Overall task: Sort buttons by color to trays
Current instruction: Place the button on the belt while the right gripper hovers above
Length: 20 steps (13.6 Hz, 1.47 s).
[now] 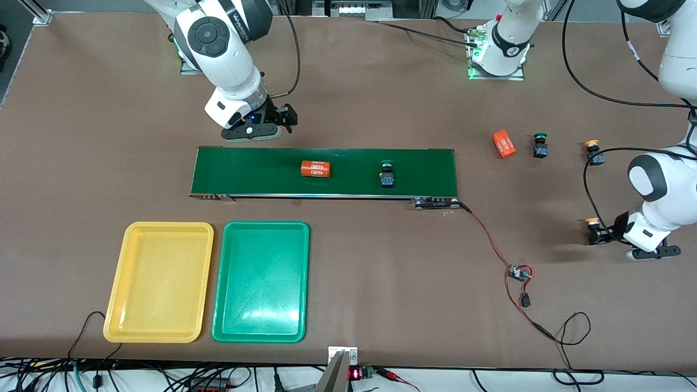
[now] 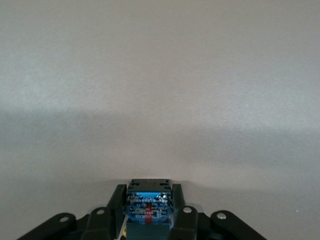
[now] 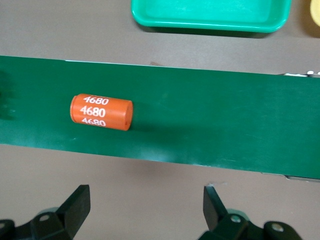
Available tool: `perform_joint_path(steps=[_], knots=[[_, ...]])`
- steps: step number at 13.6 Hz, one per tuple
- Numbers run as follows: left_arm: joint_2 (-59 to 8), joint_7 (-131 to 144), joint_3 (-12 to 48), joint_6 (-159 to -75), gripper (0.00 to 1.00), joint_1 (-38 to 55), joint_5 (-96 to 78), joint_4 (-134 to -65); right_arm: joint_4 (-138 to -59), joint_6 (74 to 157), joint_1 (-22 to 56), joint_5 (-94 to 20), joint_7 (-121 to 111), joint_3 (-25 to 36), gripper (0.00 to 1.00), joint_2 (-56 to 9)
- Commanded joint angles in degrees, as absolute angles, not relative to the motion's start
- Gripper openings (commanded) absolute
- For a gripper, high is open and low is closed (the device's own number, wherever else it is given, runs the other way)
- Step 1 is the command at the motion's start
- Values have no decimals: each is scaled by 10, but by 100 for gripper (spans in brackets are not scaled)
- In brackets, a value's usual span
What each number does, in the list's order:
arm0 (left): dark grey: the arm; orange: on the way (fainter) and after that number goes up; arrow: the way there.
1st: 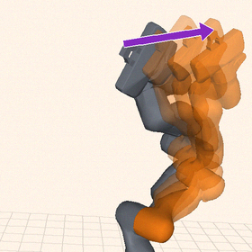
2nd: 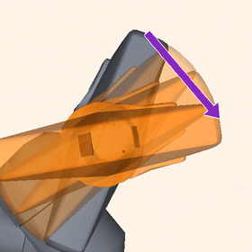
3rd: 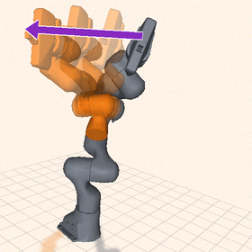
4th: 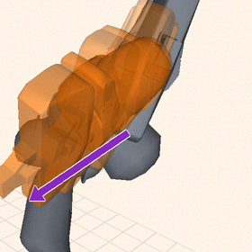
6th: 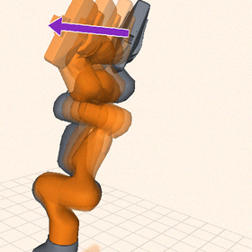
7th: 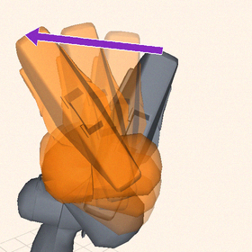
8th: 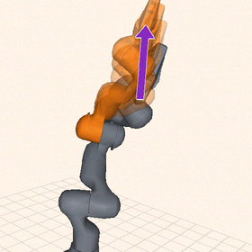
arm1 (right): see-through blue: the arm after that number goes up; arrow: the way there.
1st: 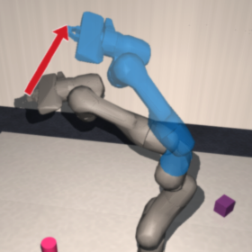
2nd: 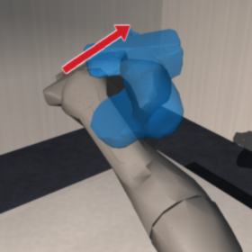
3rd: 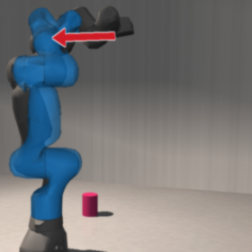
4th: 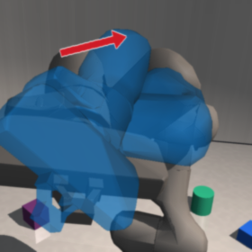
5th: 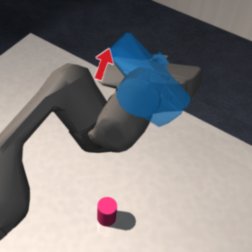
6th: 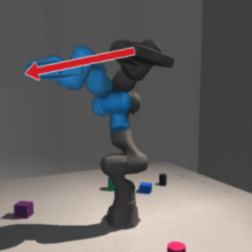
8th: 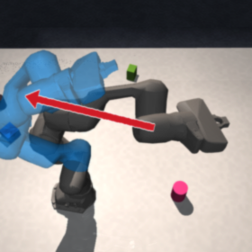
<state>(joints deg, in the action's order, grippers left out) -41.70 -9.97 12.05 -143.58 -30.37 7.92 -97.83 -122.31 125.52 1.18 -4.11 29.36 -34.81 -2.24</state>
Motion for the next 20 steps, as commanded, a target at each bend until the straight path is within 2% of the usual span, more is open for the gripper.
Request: perform_joint_path(steps=[1,5,8,11,14,20], knots=[[-397,-130,119,-1410,0,-286,91,-972,-1217,1277,8,-47,292,-359,100,-50],[-331,-183,123,-1254,0,-235,90,-975,-1216,1300,20,-34,308,-359,100,-73],[-276,-192,128,-1178,0,-186,82,-983,-1215,1297,26,-23,308,-359,100,-76],[-245,-164,128,-1165,0,-111,70,-991,-1211,1296,32,-18,320,-359,100,-84],[-246,-103,128,-1165,0,-43,27,-1001,-1198,1294,34,52,369,-359,100,-114],[-246,49,129,-1170,0,75,-55,-1022,-1190,1294,39,62,398,-359,100,-125]])
